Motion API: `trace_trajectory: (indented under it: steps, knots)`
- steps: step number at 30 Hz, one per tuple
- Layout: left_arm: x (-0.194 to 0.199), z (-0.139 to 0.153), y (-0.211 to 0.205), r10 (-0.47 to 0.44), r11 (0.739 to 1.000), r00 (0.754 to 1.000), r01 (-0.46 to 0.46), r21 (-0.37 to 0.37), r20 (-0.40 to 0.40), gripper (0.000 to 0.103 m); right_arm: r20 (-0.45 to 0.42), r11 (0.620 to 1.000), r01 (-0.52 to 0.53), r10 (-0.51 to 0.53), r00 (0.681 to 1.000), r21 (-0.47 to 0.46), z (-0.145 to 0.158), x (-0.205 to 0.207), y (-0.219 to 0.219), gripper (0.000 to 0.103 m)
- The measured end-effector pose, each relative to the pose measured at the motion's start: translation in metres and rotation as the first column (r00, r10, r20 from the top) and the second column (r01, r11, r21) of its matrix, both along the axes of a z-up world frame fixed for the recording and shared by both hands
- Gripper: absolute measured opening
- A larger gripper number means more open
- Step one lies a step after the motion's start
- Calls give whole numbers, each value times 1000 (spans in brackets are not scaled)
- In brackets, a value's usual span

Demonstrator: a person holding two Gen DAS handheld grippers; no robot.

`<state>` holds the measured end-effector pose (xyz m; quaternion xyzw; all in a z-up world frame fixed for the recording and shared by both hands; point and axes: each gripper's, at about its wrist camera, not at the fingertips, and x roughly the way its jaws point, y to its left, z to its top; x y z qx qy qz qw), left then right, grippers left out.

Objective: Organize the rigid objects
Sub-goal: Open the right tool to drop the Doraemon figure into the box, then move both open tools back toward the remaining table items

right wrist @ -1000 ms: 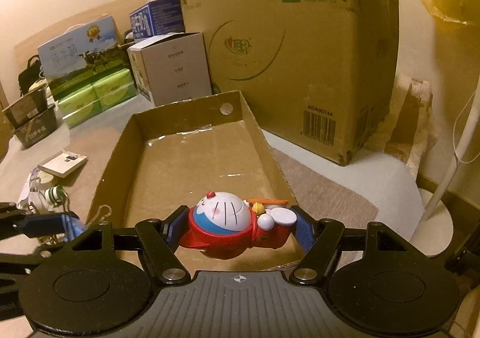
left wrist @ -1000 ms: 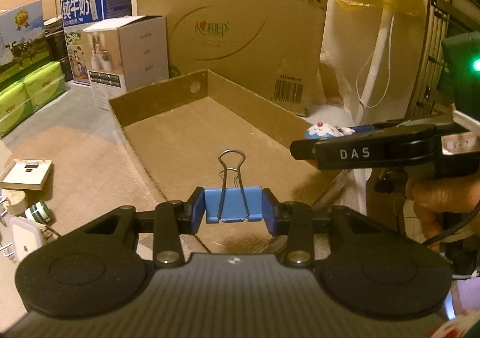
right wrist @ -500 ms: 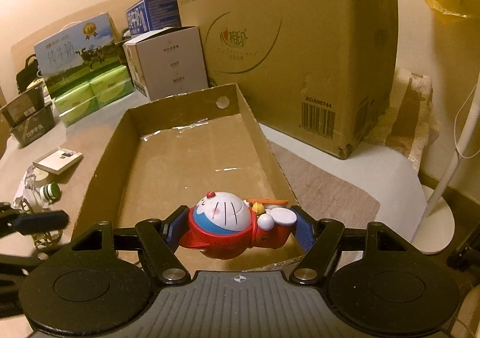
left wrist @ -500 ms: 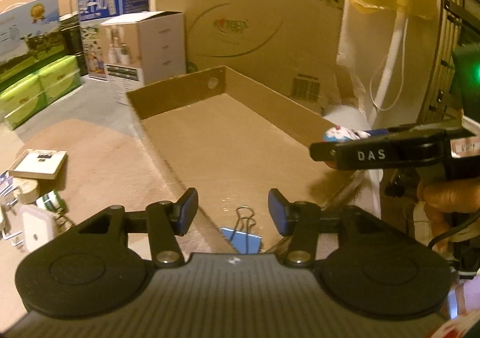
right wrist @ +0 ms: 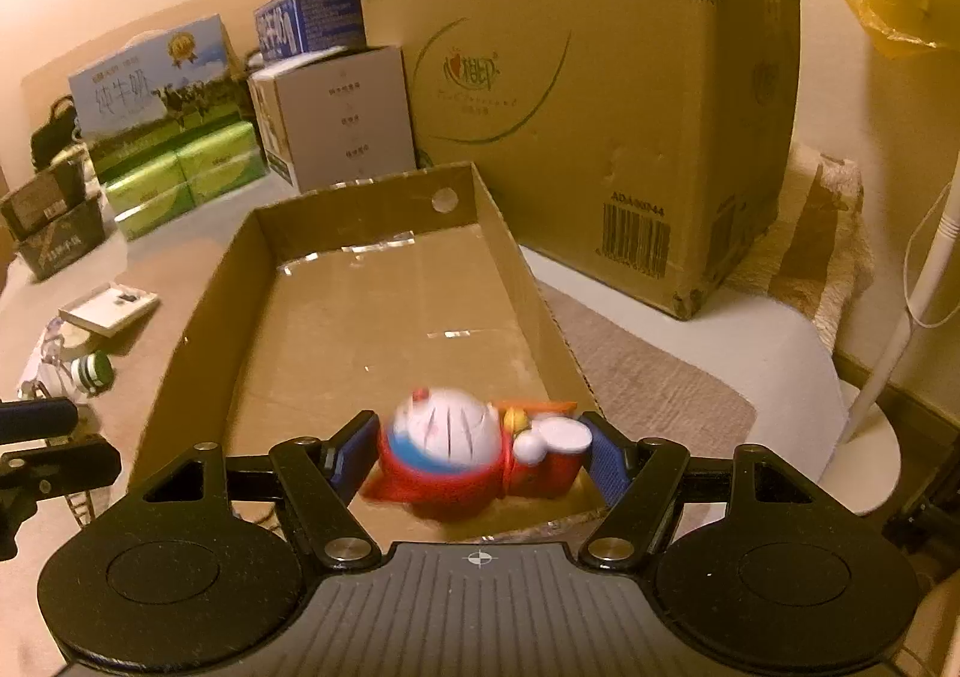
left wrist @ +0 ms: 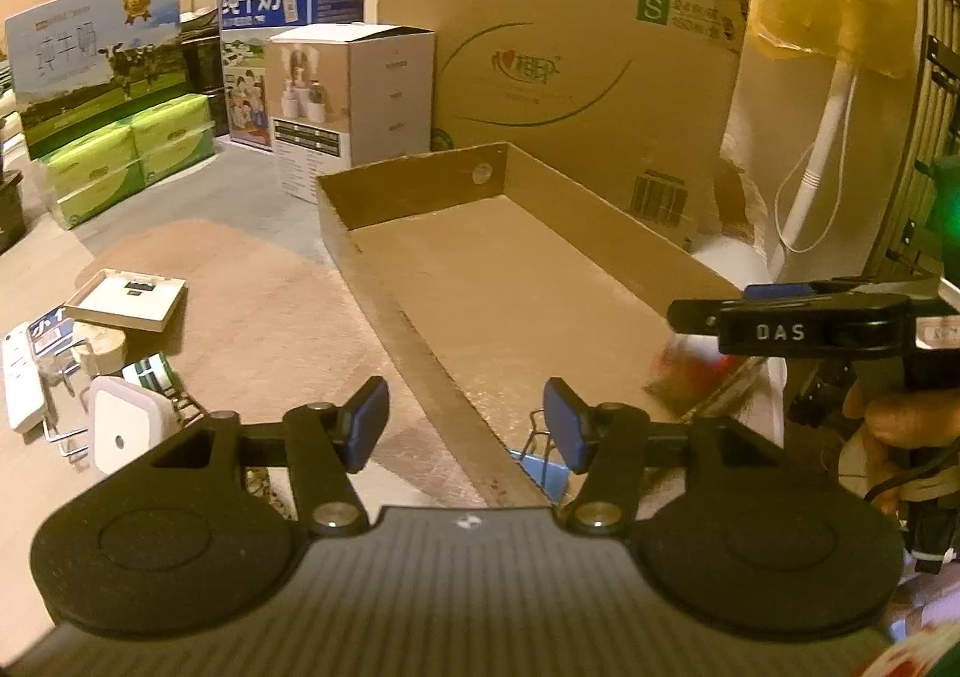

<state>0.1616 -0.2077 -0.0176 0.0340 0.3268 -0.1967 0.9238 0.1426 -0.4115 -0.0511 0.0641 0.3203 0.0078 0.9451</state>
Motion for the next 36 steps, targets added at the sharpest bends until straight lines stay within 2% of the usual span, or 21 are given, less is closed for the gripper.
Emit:
trace_trajectory:
  steps: [3, 4, 11, 22, 30, 36]
  knots:
    - [-2, 1, 5, 19, 1000, 1000, -19, -4, 2, 60, 36, 1000, 13, -13, 999, -15, 4, -5, 1, 83]
    - [-3, 1, 7, 26, 1000, 1000, -26, -5, 3, 60, 47, 1000, 17, -16, 999, -9, 7, -7, 0, 83]
    - [-16, 7, 30, 88, 996, 996, -88, -23, 13, 61, 58, 999, 40, -41, 997, 11, 19, -28, 6, 83]
    - [-49, 15, 88, 190, 981, 982, -190, -26, 17, 70, 58, 999, -1, -2, 998, 54, 35, -70, 56, 83]
    - [-71, 19, 140, 295, 955, 955, -295, -20, 27, 77, 72, 994, -78, 72, 995, 78, 44, -84, 103, 83]
    - [-81, 18, 173, 360, 933, 933, -360, -17, 24, 78, 81, 988, -138, 132, 988, 71, 46, -89, 132, 83]
